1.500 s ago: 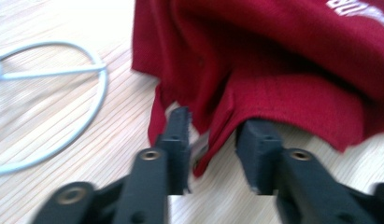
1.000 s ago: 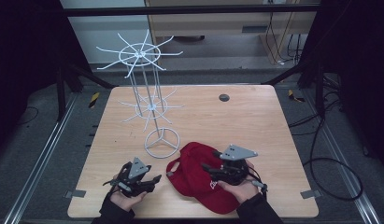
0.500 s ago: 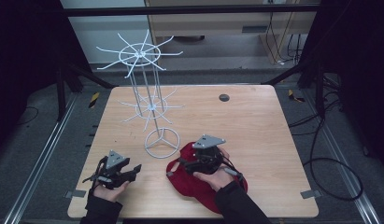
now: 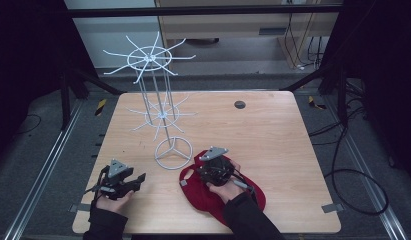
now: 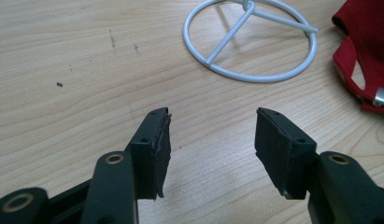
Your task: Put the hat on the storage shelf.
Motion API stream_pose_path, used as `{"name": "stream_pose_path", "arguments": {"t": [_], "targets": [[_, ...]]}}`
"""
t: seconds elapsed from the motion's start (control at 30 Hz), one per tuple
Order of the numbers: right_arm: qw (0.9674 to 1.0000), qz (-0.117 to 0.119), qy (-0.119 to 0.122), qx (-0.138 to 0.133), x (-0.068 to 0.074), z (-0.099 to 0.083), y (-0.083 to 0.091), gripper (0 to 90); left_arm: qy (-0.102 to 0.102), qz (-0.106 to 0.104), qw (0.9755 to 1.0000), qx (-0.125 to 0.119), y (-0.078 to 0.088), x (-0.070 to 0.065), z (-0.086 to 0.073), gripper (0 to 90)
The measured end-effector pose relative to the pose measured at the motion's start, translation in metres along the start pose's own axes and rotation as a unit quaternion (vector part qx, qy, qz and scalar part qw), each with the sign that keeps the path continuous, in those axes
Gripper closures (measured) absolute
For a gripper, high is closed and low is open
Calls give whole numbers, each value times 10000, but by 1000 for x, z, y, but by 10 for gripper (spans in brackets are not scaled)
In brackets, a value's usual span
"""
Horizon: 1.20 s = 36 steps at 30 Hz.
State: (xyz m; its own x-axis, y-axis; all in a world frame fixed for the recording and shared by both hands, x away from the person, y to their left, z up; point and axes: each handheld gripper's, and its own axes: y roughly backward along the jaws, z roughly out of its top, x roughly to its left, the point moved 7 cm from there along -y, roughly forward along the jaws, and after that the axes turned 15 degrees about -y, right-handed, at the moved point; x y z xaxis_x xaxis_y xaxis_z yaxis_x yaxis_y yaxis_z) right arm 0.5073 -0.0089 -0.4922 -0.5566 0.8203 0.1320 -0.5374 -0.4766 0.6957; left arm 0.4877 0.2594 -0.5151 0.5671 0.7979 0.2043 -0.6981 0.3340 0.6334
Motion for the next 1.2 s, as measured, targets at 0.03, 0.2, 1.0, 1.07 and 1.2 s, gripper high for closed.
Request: {"name": "stream_pose_path", "arguments": {"t": [0.03,0.2,1.0,1.07,1.2], "targets": [[9999,-4,-109,18,-4,-1,2,705,-17,-13,10000,14,0,0,0,455],[9997,25,-212,71,-11,-5,8,775,-29,-22,10000,3,0,0,0,460],[9816,711,-448,-1712,-41,21,127,793,54,106,9999,-88,0,3,1,442],[9789,713,-474,-1858,-45,25,137,794,59,129,9998,-139,1,5,1,432],[9742,718,-498,-2082,-49,32,150,794,69,137,9998,-154,1,6,1,426]]}}
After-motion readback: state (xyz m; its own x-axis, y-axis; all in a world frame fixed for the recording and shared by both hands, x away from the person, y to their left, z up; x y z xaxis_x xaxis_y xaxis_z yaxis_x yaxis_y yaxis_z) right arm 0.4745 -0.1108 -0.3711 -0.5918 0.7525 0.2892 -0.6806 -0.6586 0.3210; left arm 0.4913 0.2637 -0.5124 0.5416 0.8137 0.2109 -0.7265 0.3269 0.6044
